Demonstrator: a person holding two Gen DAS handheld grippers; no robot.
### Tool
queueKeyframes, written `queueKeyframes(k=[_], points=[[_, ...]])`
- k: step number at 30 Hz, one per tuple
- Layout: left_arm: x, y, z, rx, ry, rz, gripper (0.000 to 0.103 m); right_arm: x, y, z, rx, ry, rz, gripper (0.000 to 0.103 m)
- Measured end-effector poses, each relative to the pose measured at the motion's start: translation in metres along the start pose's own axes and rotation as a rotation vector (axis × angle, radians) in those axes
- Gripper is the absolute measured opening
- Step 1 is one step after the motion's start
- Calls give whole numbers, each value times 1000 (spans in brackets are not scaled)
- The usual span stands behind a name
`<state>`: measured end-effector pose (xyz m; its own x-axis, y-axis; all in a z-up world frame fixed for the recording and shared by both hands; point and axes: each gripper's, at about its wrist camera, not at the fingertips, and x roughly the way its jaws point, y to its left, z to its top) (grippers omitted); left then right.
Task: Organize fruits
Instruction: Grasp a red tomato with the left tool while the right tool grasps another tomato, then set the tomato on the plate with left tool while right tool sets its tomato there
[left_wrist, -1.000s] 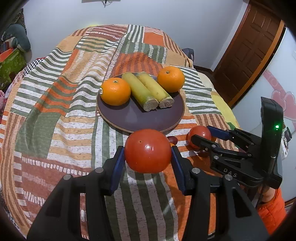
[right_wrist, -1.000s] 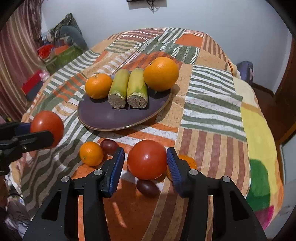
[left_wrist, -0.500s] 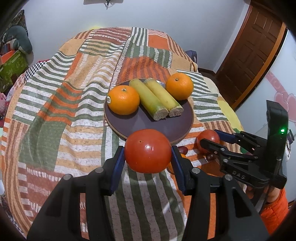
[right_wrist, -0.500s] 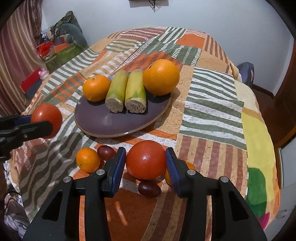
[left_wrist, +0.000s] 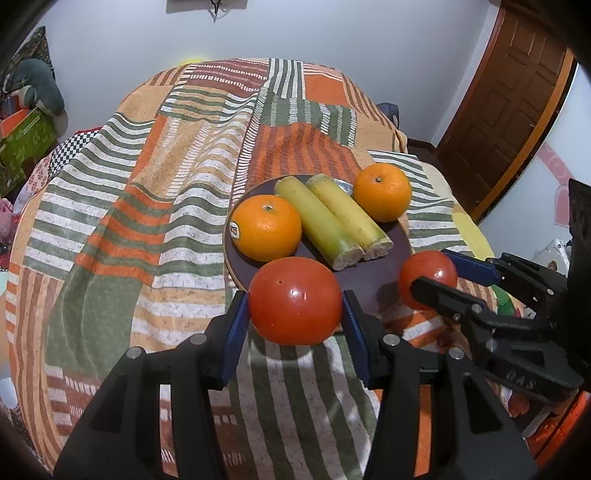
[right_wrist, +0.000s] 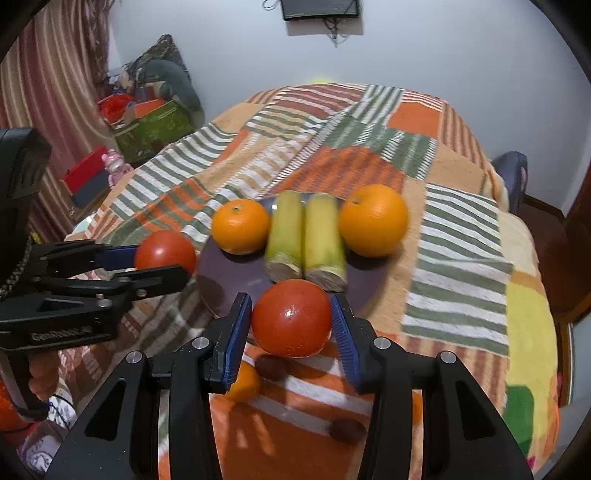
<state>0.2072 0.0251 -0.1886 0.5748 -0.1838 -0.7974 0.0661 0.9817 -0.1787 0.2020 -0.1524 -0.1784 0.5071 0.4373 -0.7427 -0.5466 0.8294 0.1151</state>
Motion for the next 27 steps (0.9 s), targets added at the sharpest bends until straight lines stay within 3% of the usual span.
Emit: queueKeyframes(k=[12, 24, 27], points=[[26, 16, 12, 15, 37, -19, 49, 42, 19, 7, -33, 67, 32, 41], [44, 15, 14, -2, 62, -45, 50, 46, 17, 8, -41, 84, 37, 42], [42, 15, 15, -4, 53, -41, 55, 45, 13, 9, -25, 88, 44, 43]])
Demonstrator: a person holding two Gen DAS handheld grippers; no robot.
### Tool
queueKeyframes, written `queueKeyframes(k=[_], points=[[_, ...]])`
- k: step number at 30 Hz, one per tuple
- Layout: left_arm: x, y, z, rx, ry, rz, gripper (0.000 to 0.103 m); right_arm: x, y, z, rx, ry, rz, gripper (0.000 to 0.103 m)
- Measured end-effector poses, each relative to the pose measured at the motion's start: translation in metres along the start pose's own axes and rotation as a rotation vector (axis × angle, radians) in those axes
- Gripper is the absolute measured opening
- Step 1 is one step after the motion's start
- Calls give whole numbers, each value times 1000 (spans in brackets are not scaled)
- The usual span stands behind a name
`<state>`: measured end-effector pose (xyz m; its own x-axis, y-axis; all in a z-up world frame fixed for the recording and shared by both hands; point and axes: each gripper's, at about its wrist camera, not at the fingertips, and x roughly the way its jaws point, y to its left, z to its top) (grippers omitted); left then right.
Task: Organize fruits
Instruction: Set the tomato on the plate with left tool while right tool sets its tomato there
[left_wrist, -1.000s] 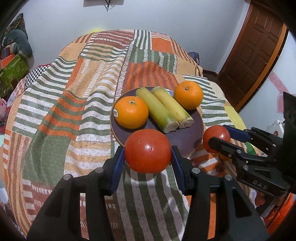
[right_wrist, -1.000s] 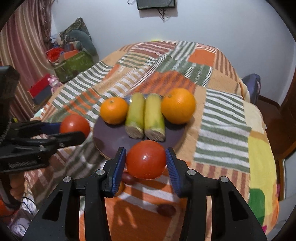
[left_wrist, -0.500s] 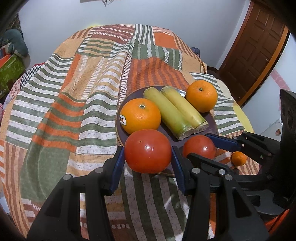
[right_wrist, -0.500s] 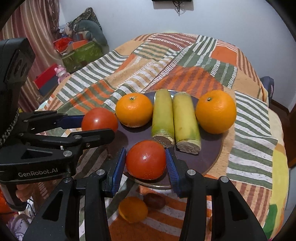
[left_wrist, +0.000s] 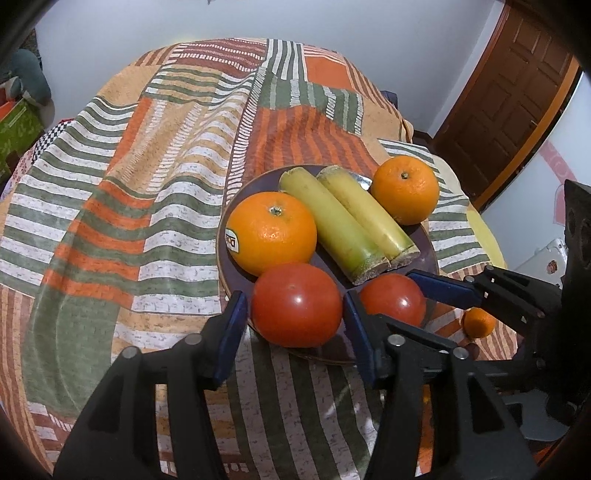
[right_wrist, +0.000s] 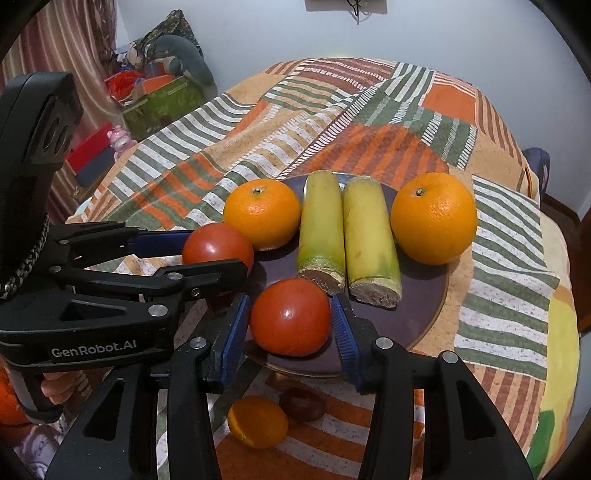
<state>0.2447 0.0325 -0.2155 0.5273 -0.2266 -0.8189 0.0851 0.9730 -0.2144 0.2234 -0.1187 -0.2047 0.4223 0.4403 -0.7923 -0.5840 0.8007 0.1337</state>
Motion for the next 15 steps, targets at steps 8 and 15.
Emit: queueKeyframes(k=[8, 15], points=[[-17, -1, -2, -3, -29, 16, 58, -16, -7, -3, 27, -26, -12, 50], [-42, -11, -7, 14, -65, 23, 59, -46, -16, -8, 46, -81, -48, 50]])
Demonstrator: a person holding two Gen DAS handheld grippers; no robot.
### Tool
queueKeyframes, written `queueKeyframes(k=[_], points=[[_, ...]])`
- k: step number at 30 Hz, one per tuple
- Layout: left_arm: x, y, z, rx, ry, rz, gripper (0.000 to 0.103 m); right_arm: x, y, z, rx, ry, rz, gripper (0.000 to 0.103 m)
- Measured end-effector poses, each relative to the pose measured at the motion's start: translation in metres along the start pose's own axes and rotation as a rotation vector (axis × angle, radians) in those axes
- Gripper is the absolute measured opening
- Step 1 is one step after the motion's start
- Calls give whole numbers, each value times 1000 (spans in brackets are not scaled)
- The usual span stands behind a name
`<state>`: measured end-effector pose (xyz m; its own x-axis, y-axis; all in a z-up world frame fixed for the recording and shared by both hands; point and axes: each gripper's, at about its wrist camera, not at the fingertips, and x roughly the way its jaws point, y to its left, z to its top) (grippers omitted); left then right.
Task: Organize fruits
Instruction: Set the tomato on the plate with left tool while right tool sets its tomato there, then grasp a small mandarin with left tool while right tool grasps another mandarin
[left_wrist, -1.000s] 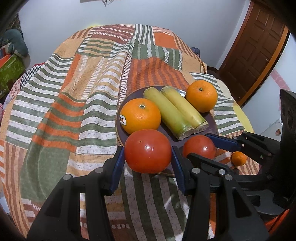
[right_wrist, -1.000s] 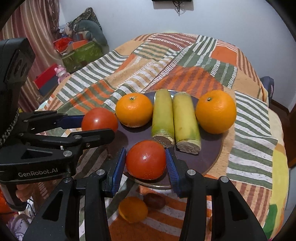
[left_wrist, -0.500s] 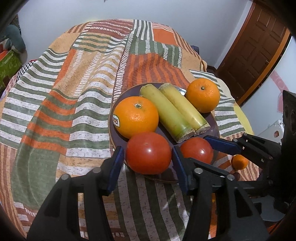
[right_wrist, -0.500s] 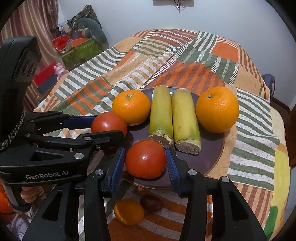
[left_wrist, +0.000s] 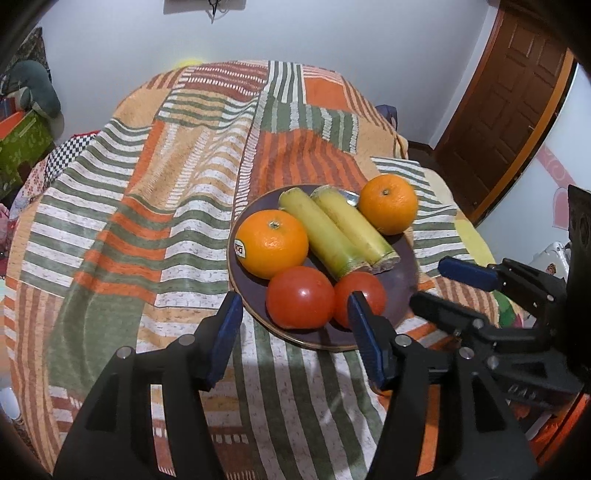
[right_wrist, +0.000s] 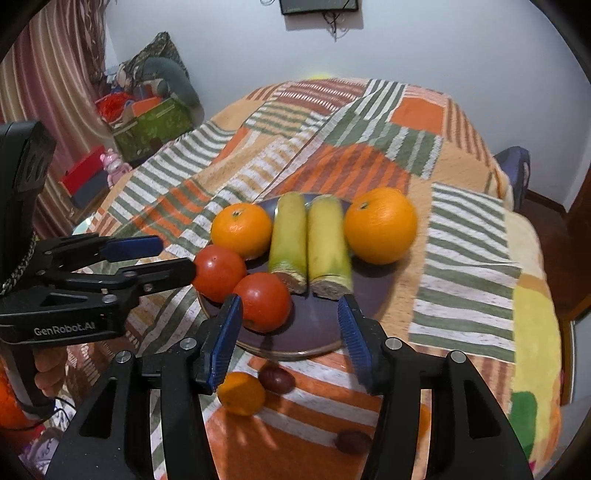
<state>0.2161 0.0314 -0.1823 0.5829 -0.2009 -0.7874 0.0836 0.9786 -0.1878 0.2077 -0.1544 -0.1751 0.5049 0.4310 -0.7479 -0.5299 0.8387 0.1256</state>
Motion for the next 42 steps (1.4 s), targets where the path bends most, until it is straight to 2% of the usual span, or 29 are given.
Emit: queueKeyframes(k=[6, 10, 24, 30, 36, 42], points=[[-19, -17, -5, 20, -20, -18, 59, -26, -12, -6, 16, -42, -39, 51], [-22, -33, -12, 44, -7, -33, 60, -40, -25, -17, 45, -60, -67, 56], [13, -73, -42, 82, 126, -63, 60, -51, -65, -69, 142, -2, -131, 56], [29, -80, -51, 96, 166, -42, 60, -45, -78, -80, 192, 20, -114, 56], [35, -84, -52, 116, 168, -24, 60, -37, -72, -77, 175, 5, -89, 56], [40, -86, -52, 119, 177, -32, 48, -19, -74, -77, 186, 31, -56, 54]])
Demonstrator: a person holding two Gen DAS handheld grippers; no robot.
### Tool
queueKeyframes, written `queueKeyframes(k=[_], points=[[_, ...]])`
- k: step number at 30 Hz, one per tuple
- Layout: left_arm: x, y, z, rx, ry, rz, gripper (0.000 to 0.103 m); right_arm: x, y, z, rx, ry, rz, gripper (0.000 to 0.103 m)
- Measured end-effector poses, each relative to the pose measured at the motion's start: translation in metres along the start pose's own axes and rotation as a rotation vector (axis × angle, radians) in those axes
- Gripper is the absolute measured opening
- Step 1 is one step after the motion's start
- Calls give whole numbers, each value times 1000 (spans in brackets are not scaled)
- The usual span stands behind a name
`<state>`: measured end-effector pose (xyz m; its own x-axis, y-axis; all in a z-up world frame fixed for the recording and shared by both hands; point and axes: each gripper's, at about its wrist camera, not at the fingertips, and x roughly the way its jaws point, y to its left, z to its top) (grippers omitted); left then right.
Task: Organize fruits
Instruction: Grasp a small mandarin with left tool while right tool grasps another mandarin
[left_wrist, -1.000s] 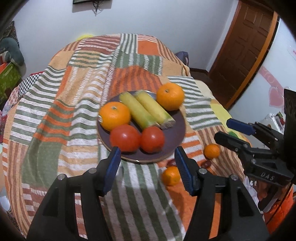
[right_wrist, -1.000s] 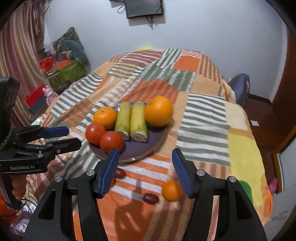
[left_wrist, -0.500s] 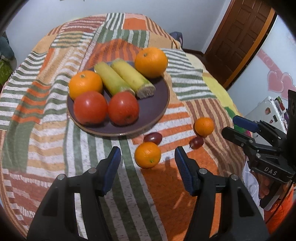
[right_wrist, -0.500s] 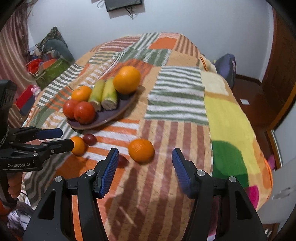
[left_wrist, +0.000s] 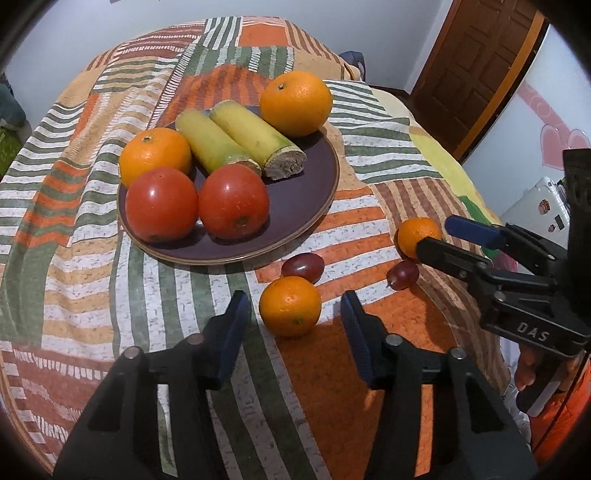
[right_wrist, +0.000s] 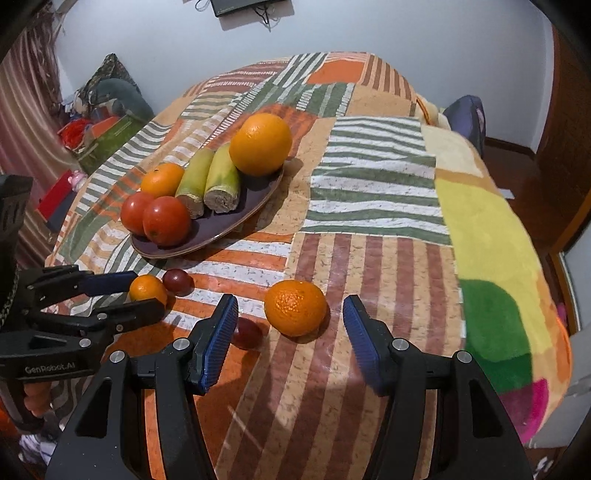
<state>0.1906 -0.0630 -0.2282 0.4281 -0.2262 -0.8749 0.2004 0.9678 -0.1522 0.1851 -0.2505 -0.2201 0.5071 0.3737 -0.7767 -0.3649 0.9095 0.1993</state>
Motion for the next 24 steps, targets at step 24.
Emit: queueKeyframes(k=[24], points=[[-35, 11, 23, 20, -113, 15, 35, -2, 14, 14, -45, -19, 17, 36]])
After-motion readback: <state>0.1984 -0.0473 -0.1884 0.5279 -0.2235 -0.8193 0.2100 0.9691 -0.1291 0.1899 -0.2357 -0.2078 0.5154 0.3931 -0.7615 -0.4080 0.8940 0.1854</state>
